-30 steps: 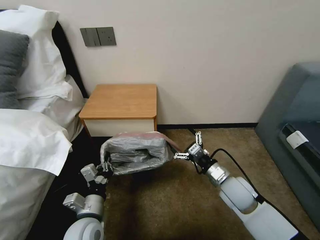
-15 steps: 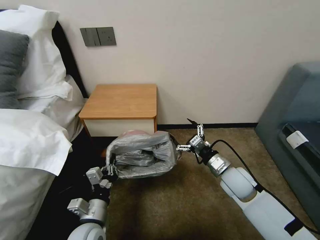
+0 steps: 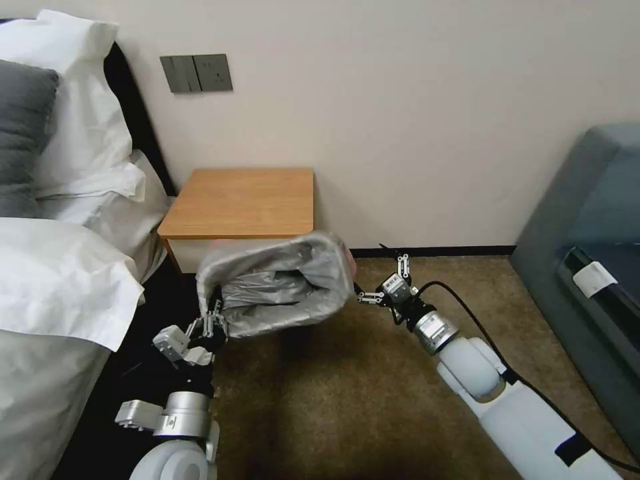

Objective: Pick up the garbage bag from the table and place it over the trash can.

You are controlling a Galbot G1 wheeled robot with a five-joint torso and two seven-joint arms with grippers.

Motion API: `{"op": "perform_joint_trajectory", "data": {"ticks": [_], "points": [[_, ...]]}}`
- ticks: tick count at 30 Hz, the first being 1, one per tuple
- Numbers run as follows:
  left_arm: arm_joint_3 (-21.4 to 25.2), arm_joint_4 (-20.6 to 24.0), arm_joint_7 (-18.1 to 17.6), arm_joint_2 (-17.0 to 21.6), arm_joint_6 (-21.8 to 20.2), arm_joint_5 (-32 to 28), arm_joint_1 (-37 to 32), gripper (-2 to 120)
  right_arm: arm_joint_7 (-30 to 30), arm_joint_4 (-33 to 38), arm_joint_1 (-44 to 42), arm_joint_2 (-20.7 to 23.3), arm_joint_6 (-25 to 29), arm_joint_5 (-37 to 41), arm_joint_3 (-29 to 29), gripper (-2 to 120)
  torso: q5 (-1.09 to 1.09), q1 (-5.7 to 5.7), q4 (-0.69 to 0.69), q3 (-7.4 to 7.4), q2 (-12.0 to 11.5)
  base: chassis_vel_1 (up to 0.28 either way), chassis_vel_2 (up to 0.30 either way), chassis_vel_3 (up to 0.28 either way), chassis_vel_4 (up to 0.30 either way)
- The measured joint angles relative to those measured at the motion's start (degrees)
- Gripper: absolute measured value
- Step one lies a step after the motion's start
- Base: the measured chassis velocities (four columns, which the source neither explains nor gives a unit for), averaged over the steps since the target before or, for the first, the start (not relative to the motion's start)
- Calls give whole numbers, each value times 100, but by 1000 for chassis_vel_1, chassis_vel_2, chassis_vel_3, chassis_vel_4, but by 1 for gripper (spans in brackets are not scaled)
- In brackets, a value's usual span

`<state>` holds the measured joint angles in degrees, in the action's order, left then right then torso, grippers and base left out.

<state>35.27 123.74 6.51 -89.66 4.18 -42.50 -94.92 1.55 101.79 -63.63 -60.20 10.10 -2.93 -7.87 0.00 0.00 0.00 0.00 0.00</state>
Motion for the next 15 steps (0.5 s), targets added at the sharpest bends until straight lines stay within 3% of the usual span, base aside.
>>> {"op": "perform_joint_trajectory", "data": {"ticks": [7, 9, 10, 13, 15], "points": [[161, -137, -82, 22, -117, -249, 143, 7, -310, 575, -556, -251, -30, 610, -317, 100, -2, 0, 1, 0, 0, 0, 0, 0, 0], [170, -212, -98, 11, -120, -332, 189, 7, -476, 922, -855, -408, -229, 1331, -494, 100, -1, 0, 1, 0, 0, 0, 0, 0, 0], [170, -212, -98, 11, -120, -332, 189, 7, -476, 922, -855, -408, -229, 1331, -494, 100, -1, 0, 1, 0, 0, 0, 0, 0, 0], [158, -229, -119, -3, -138, -407, 183, 7, -846, 1272, -1124, -603, -638, 2686, -509, 100, 0, 0, 0, 0, 0, 0, 0, 0, 0], [151, -230, -125, -3, -143, -409, 172, 7, -932, 1325, -1159, -649, -732, 2945, -493, 100, -1, 0, 0, 0, 0, 0, 0, 0, 0]]}}
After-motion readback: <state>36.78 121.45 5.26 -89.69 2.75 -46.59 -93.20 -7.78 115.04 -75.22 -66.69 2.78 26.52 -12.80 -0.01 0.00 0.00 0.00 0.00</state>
